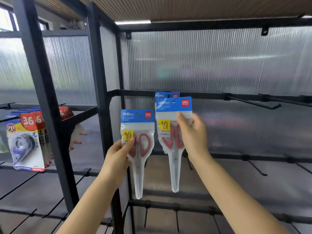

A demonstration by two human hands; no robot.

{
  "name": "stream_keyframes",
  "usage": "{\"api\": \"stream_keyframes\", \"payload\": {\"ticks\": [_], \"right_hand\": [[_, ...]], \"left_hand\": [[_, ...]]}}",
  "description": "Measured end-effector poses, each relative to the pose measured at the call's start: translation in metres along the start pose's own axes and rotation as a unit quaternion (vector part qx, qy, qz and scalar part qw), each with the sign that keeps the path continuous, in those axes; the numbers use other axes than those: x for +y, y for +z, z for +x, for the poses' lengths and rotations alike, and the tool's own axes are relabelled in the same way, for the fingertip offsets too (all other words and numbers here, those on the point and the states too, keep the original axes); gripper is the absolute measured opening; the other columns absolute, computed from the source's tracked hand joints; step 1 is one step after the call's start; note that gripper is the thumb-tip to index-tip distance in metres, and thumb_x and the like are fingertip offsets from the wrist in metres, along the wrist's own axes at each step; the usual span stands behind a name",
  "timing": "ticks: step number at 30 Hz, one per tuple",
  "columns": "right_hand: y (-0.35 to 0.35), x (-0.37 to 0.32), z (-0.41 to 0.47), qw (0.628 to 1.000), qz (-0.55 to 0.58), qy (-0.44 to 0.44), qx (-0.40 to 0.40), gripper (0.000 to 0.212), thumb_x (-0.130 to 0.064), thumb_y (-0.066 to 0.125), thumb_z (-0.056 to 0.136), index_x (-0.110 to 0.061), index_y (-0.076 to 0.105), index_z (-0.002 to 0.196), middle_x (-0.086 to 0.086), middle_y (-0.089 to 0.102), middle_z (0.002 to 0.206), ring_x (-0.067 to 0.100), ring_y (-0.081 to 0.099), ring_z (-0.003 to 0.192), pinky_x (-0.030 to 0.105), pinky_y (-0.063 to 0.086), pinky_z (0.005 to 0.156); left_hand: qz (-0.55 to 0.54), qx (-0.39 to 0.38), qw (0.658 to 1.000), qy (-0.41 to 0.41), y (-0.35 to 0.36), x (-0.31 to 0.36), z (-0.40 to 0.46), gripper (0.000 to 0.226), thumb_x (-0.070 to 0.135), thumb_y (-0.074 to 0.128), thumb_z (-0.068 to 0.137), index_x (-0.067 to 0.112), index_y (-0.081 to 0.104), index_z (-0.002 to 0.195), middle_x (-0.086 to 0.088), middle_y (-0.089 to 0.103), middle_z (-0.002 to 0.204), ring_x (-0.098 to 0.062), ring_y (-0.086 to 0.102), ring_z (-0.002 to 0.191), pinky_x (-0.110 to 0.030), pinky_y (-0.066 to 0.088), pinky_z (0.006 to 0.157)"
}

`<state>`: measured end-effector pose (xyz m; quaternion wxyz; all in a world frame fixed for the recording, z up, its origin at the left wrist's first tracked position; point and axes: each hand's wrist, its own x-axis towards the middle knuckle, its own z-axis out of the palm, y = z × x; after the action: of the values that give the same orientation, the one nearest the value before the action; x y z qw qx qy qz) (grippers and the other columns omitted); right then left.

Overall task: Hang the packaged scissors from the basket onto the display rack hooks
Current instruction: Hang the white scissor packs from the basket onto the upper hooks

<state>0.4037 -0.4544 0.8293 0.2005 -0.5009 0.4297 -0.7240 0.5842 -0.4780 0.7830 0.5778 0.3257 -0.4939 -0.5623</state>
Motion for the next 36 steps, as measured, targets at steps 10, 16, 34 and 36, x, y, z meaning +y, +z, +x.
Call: {"api": "stream_keyframes", "payload": {"ticks": [10, 16, 34, 36], "right_hand": [[0.017, 0.016, 0.039, 0.999, -0.025, -0.003, 0.045, 0.012, -0.03, 0.06, 0.09, -0.031, 0.057, 0.078, -0.011, 0.067, 0.084, 0.005, 0.065, 0.082, 0.03, 0.055, 0.074], [0.025, 0.021, 0.047, 0.998, -0.012, 0.004, 0.054, 0.015, -0.029, 0.06, 0.091, -0.026, 0.059, 0.076, -0.011, 0.067, 0.08, 0.006, 0.066, 0.079, 0.03, 0.055, 0.072], [0.024, 0.057, 0.08, 0.986, -0.147, -0.055, 0.054, 0.031, -0.031, 0.059, 0.091, -0.017, 0.043, 0.068, -0.009, 0.05, 0.063, 0.002, 0.047, 0.056, 0.011, 0.034, 0.047], [0.022, 0.059, 0.087, 0.982, -0.173, -0.054, 0.051, 0.034, -0.033, 0.059, 0.091, -0.018, 0.042, 0.066, -0.005, 0.052, 0.064, 0.01, 0.051, 0.059, 0.021, 0.04, 0.053]], "left_hand": [[-0.019, 0.018, 1.0, -0.006, -0.002, 0.0, 0.027, 0.02, 0.023, 0.056, 0.089, 0.01, 0.064, 0.101, -0.004, 0.071, 0.089, -0.014, 0.068, 0.079, -0.027, 0.052, 0.07], [-0.01, 0.028, 0.999, -0.014, -0.006, -0.005, 0.033, 0.019, 0.024, 0.055, 0.09, 0.012, 0.065, 0.101, -0.002, 0.07, 0.086, -0.012, 0.067, 0.075, -0.023, 0.053, 0.061], [0.001, 0.025, 1.0, -0.017, -0.005, -0.015, 0.035, 0.02, 0.024, 0.054, 0.09, 0.011, 0.065, 0.102, -0.001, 0.073, 0.085, -0.013, 0.069, 0.078, -0.028, 0.052, 0.069], [0.004, 0.025, 1.0, -0.017, -0.003, -0.017, 0.035, 0.018, 0.023, 0.053, 0.091, 0.012, 0.065, 0.099, 0.0, 0.073, 0.083, -0.013, 0.07, 0.077, -0.029, 0.051, 0.071]]}}
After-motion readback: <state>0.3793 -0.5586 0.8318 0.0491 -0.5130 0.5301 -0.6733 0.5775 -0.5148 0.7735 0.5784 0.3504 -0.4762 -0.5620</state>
